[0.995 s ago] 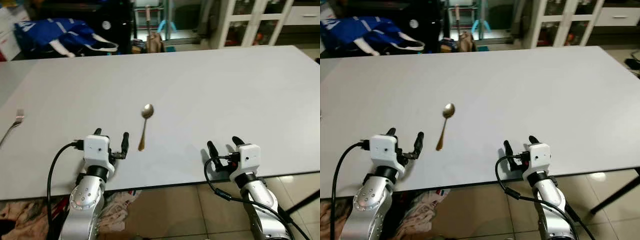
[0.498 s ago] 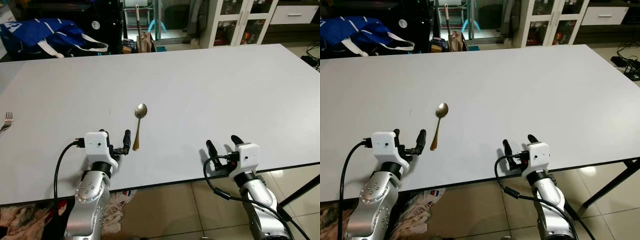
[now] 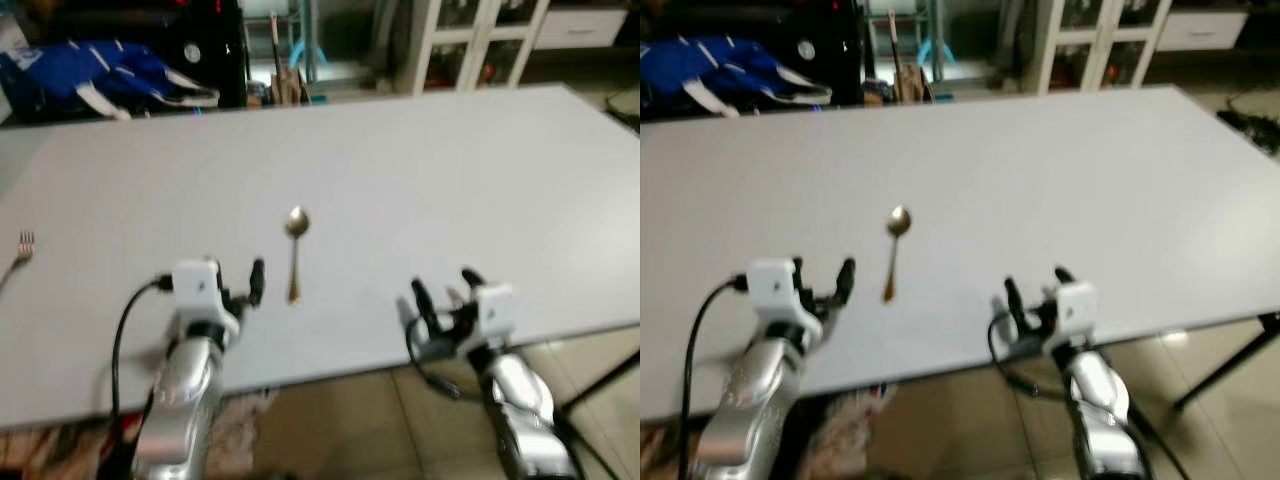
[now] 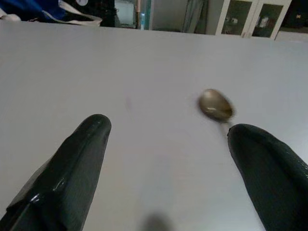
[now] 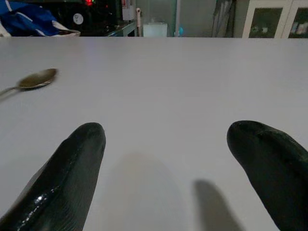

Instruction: Setting the table

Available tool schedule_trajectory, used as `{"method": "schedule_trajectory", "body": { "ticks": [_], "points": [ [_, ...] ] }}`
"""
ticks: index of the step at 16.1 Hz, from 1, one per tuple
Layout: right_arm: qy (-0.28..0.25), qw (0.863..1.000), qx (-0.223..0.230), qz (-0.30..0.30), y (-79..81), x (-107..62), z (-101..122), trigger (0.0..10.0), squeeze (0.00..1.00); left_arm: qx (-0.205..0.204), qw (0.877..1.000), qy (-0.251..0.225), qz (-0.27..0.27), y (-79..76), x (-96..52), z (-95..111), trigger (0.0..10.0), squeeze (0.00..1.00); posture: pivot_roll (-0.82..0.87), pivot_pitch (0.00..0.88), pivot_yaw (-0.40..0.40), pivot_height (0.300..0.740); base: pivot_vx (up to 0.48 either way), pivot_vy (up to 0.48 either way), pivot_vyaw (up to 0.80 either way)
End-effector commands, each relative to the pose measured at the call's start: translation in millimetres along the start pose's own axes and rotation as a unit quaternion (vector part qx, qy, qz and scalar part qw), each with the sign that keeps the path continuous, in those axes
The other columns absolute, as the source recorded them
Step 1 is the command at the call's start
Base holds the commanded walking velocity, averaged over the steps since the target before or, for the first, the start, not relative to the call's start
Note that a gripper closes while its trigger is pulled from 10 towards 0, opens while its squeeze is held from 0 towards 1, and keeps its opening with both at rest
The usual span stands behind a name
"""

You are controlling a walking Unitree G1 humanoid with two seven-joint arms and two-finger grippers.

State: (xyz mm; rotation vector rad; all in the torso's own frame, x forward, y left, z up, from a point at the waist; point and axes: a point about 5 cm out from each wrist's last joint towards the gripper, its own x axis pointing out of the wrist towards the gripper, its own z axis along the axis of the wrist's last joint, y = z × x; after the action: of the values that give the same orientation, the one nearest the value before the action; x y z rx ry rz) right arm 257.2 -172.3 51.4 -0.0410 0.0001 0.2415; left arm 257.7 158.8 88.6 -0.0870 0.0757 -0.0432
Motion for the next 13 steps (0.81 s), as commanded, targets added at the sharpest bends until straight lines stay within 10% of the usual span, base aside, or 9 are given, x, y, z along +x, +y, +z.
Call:
{"method": "schedule_trajectory", "body": {
  "ticks": [1,8,13],
  "points": [
    [-0.001,1.0,-0.017,0.007,-0.3,1.2,4.8,10.0,0.0,0.003,1.0,0.0,0.002,-0.6,0.5,2.4,10.0,0.0,-0.12,0.0,0.062,0.736,0.0,0.45,0.41],
    [0.003,1.0,-0.02,0.013,2.8,3.4,11.1,10.0,0.0,0.008,1.0,-0.001,-0.003,-4.1,1.0,2.7,10.0,0.0,-0.12,0.0,0.057,0.736,0.0,0.448,0.8],
    [0.013,1.0,-0.019,0.011,4.3,2.9,10.3,10.0,0.0,0.017,1.0,0.008,-0.002,-2.0,3.4,0.6,10.0,0.0,-0.11,0.0,0.057,0.736,0.0,0.453,0.0]
  ]
}}
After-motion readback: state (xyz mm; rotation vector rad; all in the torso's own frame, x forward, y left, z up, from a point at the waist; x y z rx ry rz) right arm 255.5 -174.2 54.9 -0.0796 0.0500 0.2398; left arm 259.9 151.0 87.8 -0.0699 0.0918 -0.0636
